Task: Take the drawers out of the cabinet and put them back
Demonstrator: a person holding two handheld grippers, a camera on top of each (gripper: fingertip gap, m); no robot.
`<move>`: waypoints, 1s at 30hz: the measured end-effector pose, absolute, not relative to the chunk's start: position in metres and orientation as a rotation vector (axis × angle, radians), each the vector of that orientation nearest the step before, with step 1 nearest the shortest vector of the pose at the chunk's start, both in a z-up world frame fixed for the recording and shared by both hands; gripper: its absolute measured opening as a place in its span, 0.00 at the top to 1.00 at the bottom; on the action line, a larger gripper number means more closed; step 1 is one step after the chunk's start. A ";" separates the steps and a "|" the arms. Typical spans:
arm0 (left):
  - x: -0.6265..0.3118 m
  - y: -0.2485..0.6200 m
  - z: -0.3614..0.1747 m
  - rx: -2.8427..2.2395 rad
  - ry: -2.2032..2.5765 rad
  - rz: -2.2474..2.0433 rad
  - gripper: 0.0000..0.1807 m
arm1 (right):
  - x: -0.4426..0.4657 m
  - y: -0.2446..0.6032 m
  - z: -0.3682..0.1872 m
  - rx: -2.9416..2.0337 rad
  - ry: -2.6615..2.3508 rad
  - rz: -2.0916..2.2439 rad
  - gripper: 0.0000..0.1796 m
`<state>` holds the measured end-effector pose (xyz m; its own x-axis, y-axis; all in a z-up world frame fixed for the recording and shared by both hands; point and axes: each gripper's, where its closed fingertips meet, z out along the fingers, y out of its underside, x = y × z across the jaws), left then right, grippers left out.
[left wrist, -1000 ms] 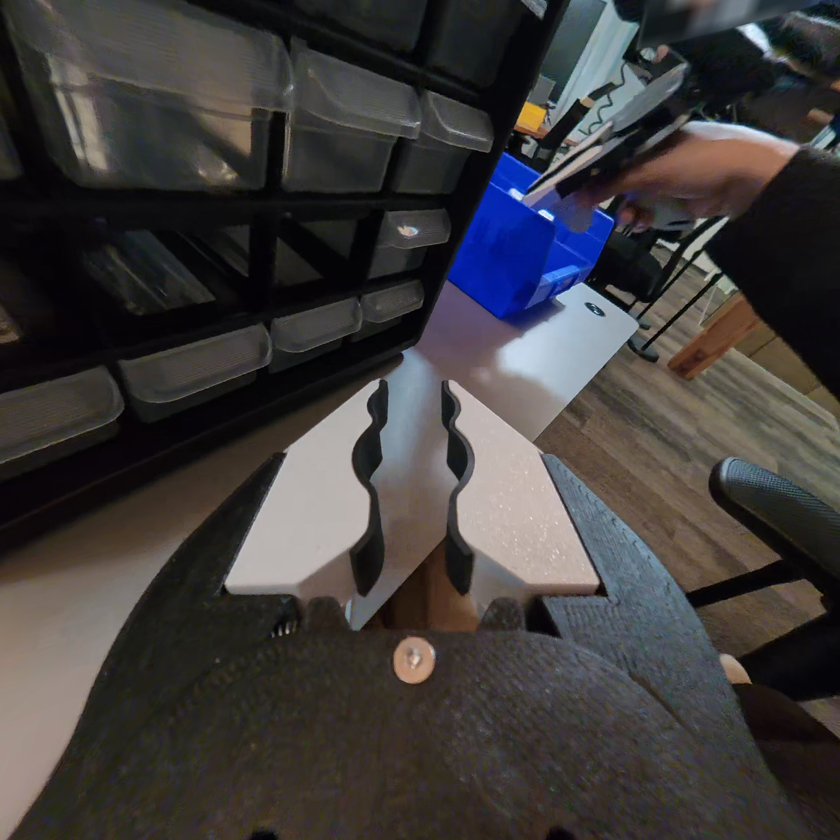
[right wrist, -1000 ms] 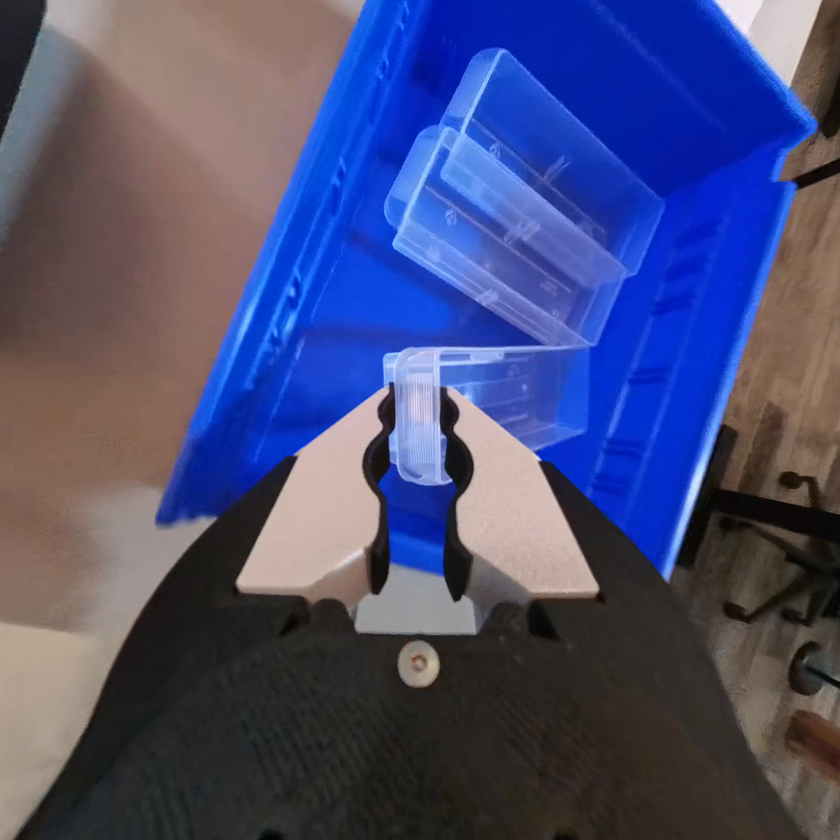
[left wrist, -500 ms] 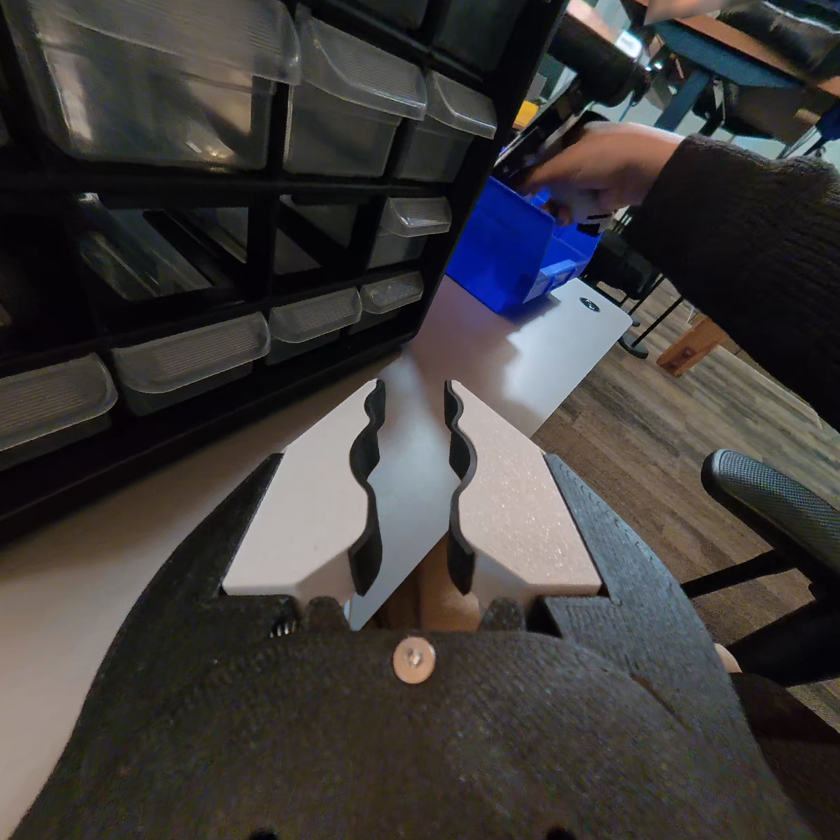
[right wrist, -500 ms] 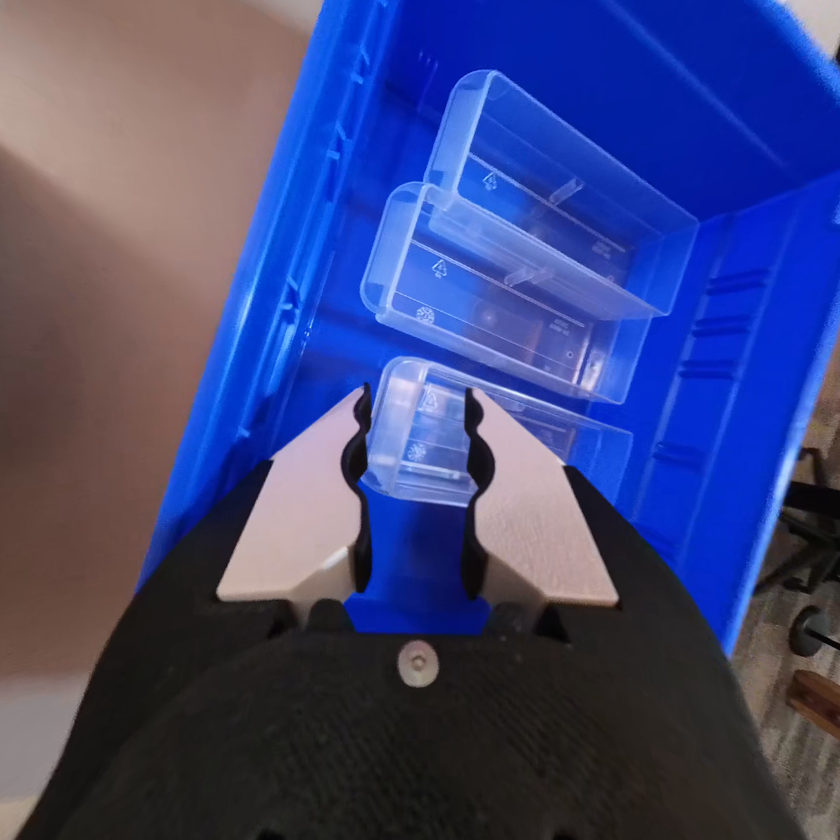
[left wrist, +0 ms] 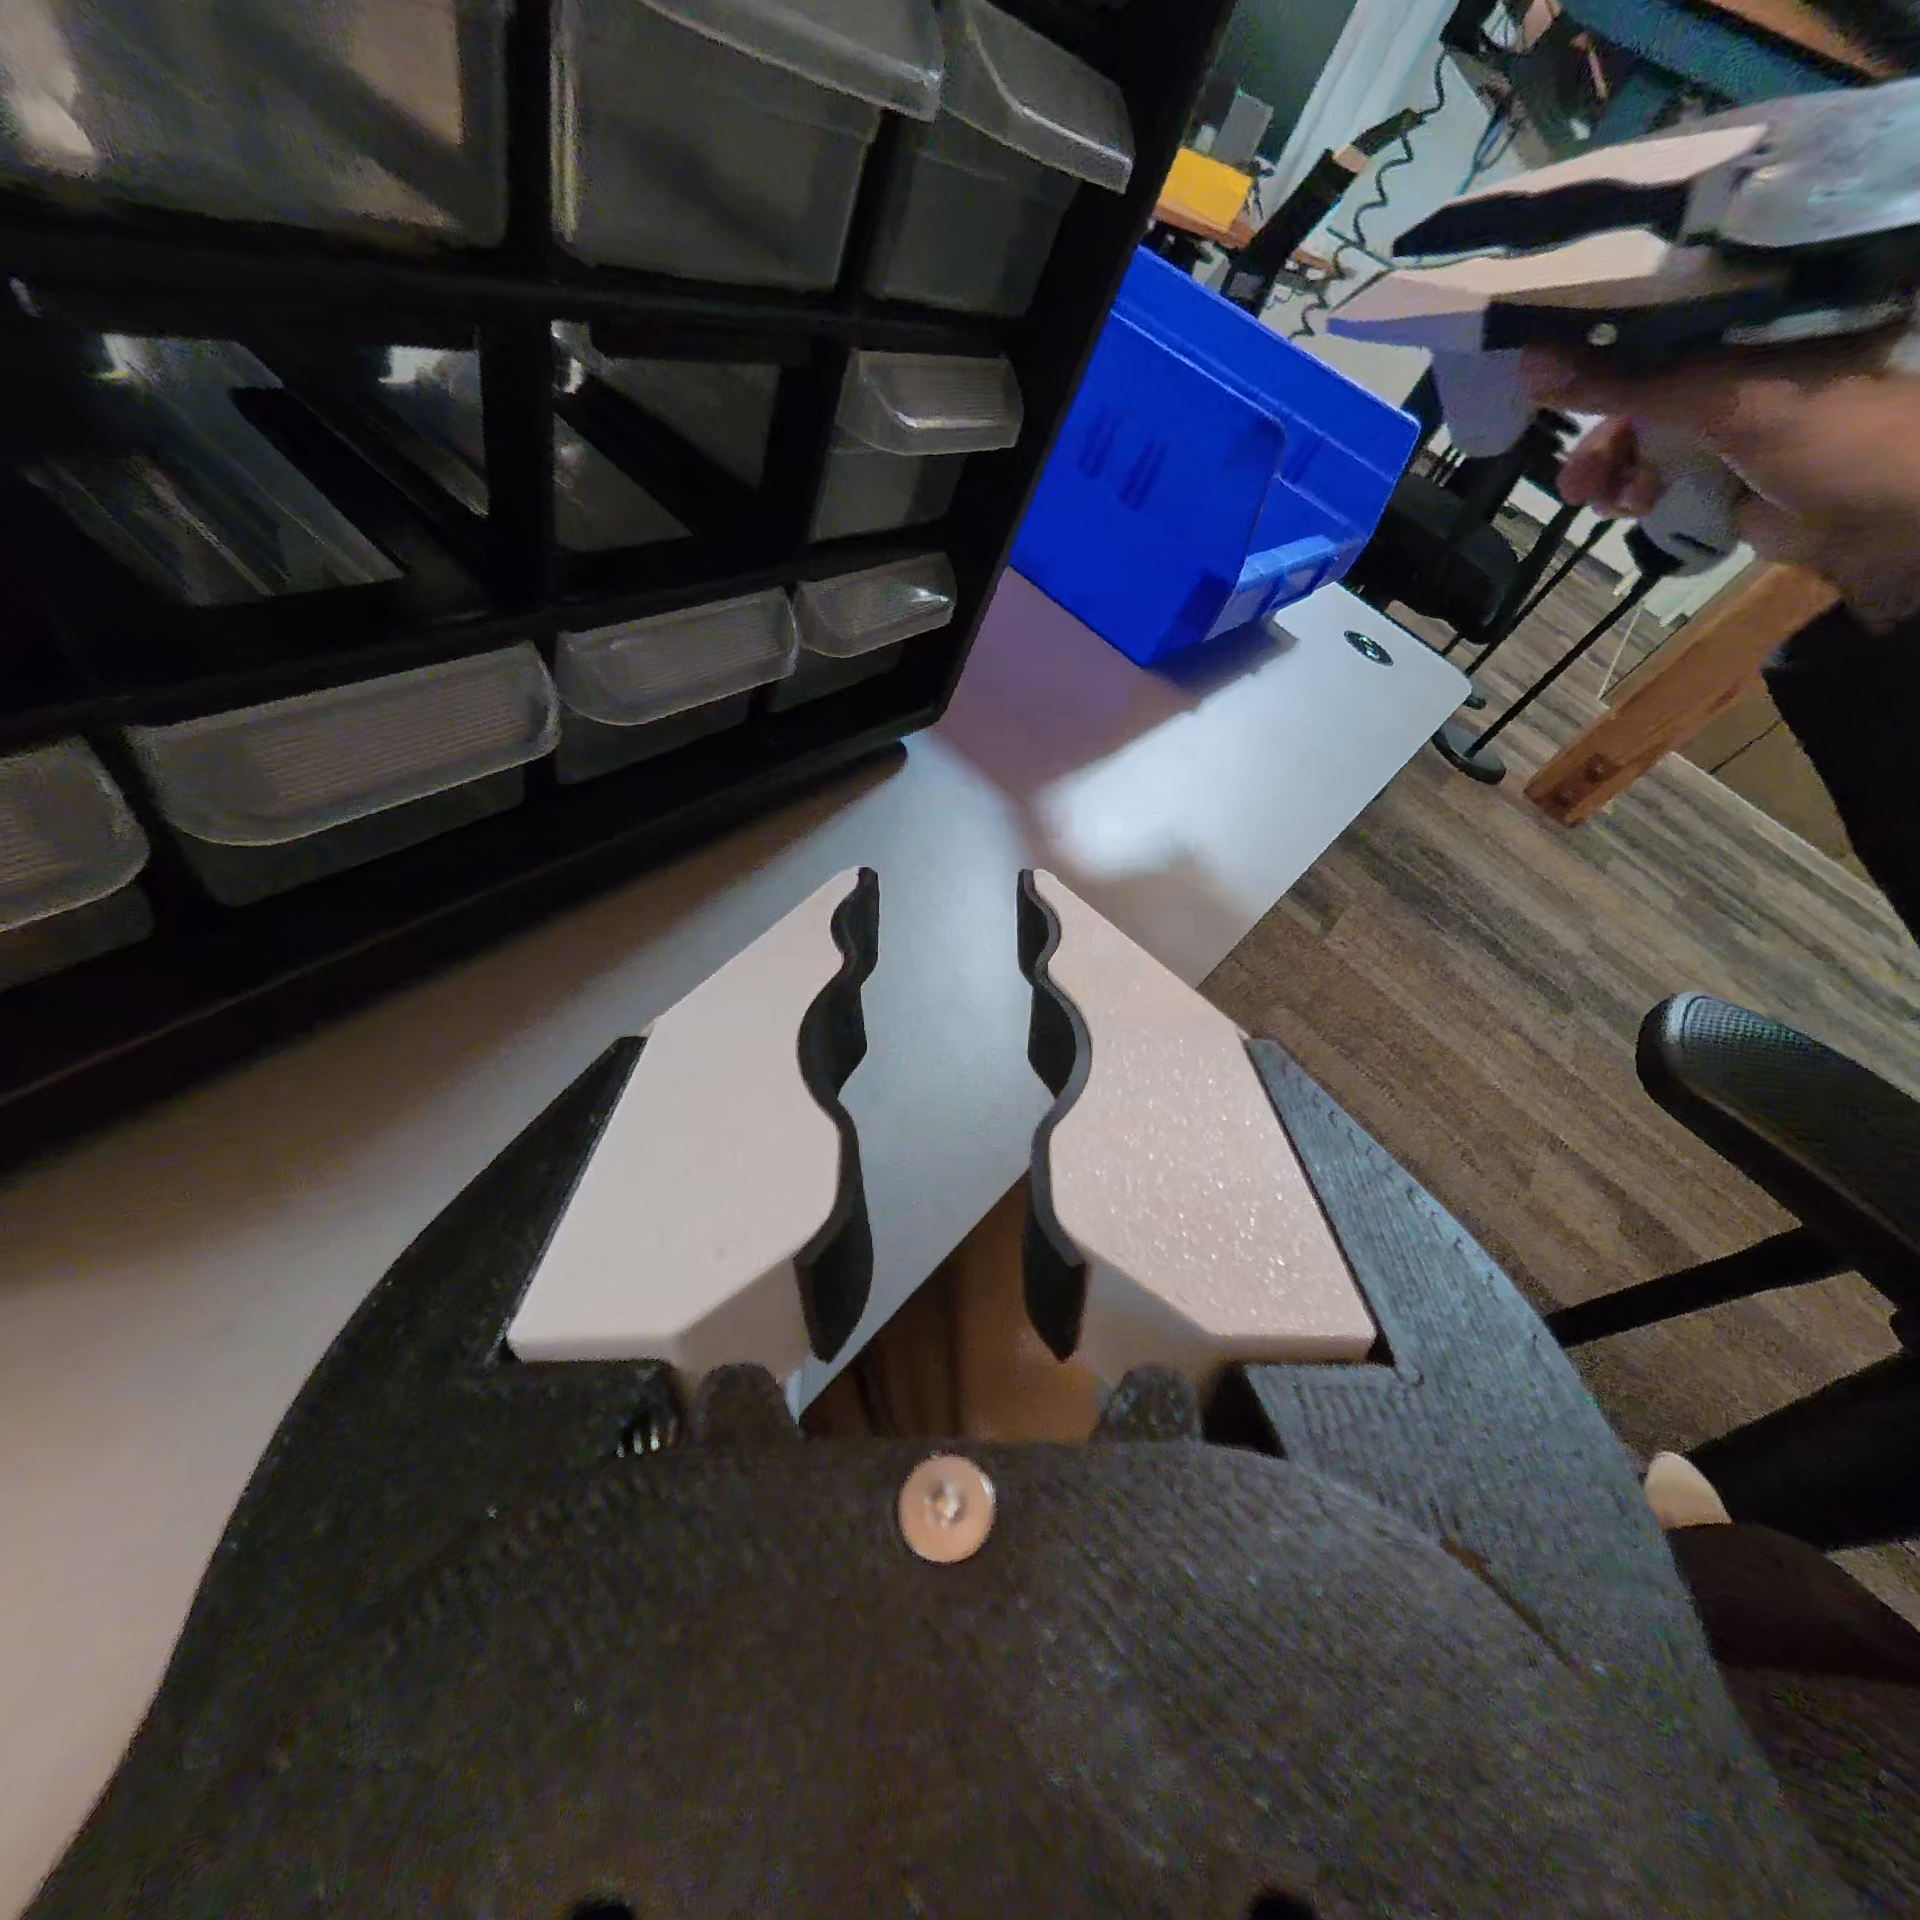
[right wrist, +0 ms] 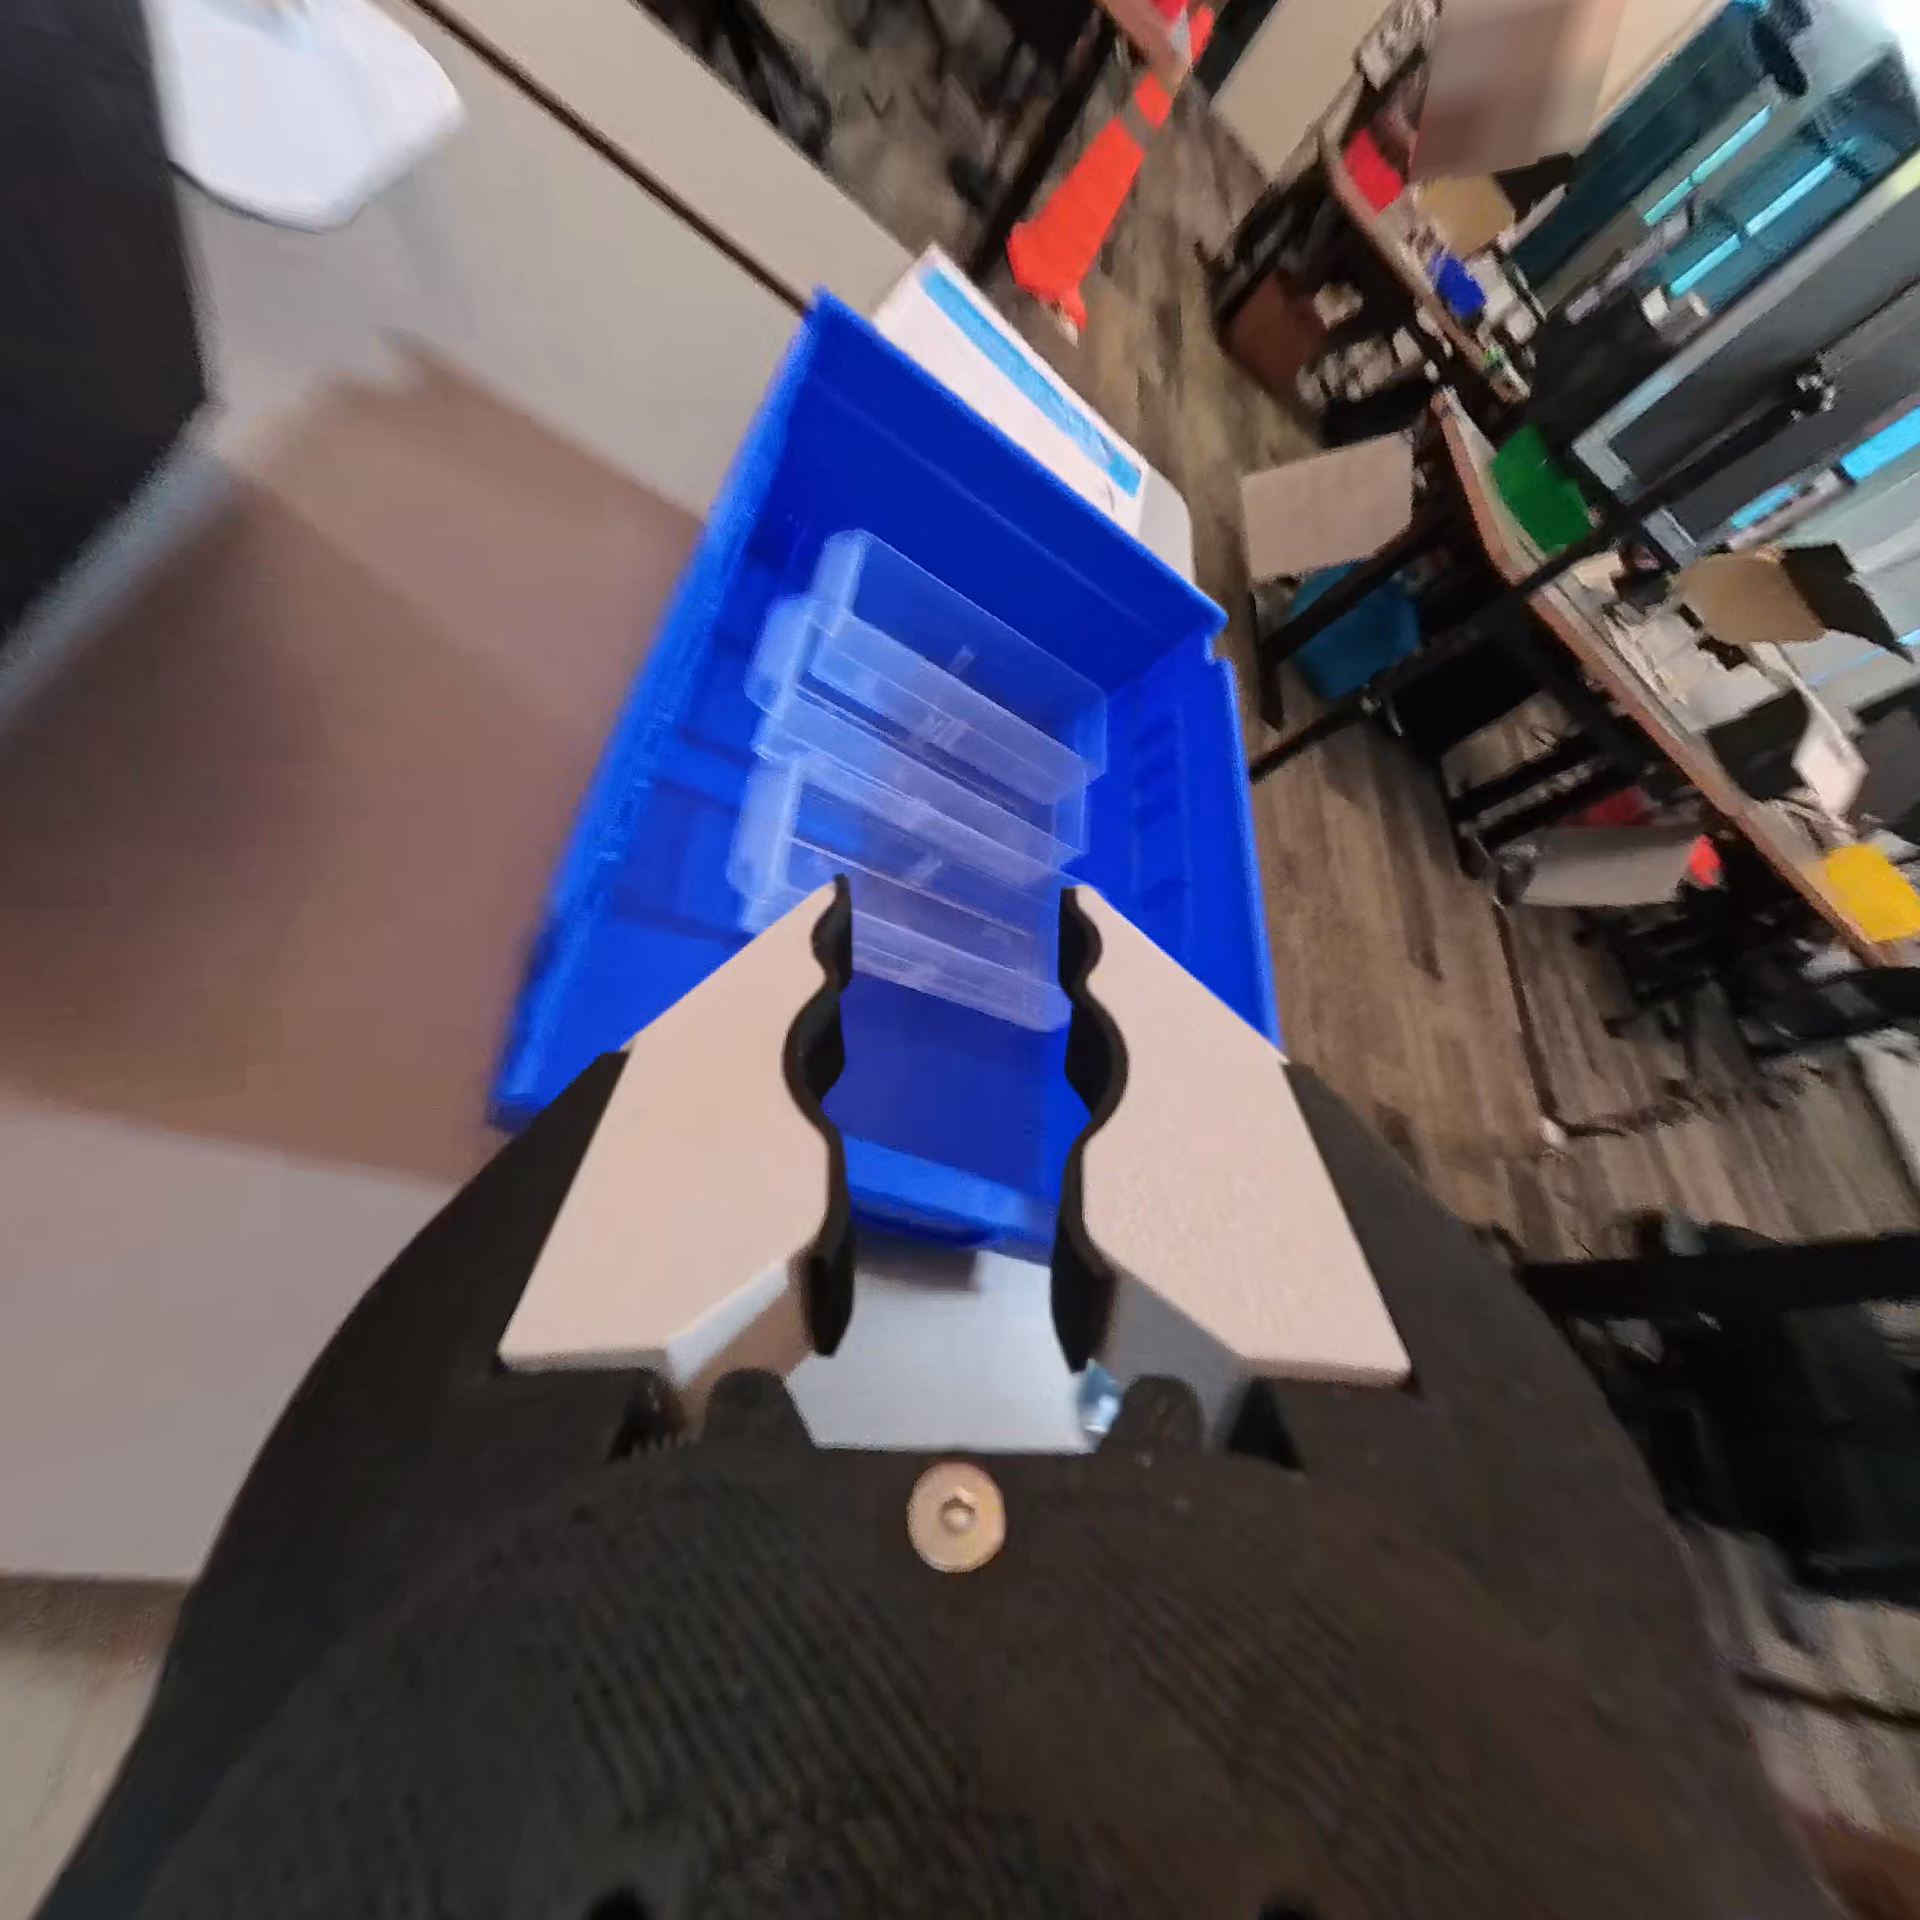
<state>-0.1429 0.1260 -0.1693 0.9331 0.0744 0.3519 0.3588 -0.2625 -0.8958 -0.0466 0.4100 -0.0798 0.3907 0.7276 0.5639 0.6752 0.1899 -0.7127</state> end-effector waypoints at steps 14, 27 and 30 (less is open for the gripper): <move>-0.147 0.127 -0.175 -1.832 -0.344 -0.251 0.84 | -0.139 0.195 -0.121 -0.556 -1.500 -0.031 0.86; -0.151 0.130 -0.177 -1.813 -0.394 -0.384 0.84 | -0.183 0.210 -0.120 -0.375 -1.438 -0.270 0.88; -0.155 0.130 -0.175 -1.801 -0.398 -0.392 0.84 | -0.179 0.206 -0.119 -0.337 -1.437 -0.290 0.96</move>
